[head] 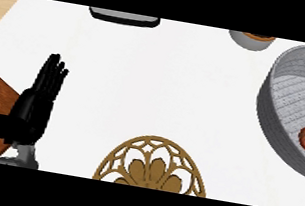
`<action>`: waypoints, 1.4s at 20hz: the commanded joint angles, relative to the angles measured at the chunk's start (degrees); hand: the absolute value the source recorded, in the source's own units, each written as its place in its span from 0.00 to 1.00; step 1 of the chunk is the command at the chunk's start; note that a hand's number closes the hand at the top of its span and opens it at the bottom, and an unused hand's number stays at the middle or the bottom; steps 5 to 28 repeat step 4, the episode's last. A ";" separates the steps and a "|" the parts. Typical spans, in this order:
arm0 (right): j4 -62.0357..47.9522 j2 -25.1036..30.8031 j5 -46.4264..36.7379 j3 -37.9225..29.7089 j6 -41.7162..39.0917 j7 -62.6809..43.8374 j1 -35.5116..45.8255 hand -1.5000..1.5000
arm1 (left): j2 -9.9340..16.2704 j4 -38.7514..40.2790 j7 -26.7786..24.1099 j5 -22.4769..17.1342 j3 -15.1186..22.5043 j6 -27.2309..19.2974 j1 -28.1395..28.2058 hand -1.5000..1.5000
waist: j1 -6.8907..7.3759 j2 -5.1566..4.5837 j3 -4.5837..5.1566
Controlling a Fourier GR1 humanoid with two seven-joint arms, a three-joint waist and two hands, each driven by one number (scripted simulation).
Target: Pick the squash from the placemat and place it in the basket
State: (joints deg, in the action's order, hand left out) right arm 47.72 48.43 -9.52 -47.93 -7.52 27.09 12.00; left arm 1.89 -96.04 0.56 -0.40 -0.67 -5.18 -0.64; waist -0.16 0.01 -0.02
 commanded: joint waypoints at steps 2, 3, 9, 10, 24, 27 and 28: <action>-9.41 5.97 5.56 -4.21 -10.59 6.90 -2.30 0.00 | 2.82 -3.05 3.75 -2.36 -2.92 1.25 -1.75 0.50 | 0.16 -0.01 -0.08; -13.34 8.61 5.59 -4.61 -11.91 9.28 -1.76 0.00 | -0.74 -0.68 -0.58 -0.26 0.45 0.04 0.79 0.50 | 0.30 -0.11 -0.09; -12.81 7.20 5.30 -3.19 -10.89 10.11 -1.45 0.00 | -0.12 -0.65 1.12 0.65 0.35 -0.51 0.24 0.50 | 0.31 -0.07 -0.05; -12.81 7.20 5.30 -3.19 -10.89 10.11 -1.45 0.00 | -0.12 -0.65 1.12 0.65 0.35 -0.51 0.24 0.50 | 0.31 -0.07 -0.05; -12.81 7.20 5.30 -3.19 -10.89 10.11 -1.45 0.00 | -0.12 -0.65 1.12 0.65 0.35 -0.51 0.24 0.50 | 0.31 -0.07 -0.05; -12.81 7.20 5.30 -3.19 -10.89 10.11 -1.45 0.00 | -0.12 -0.65 1.12 0.65 0.35 -0.51 0.24 0.50 | 0.31 -0.07 -0.05; -12.81 7.20 5.30 -3.19 -10.89 10.11 -1.45 0.00 | -0.12 -0.65 1.12 0.65 0.35 -0.51 0.24 0.50 | 0.31 -0.07 -0.05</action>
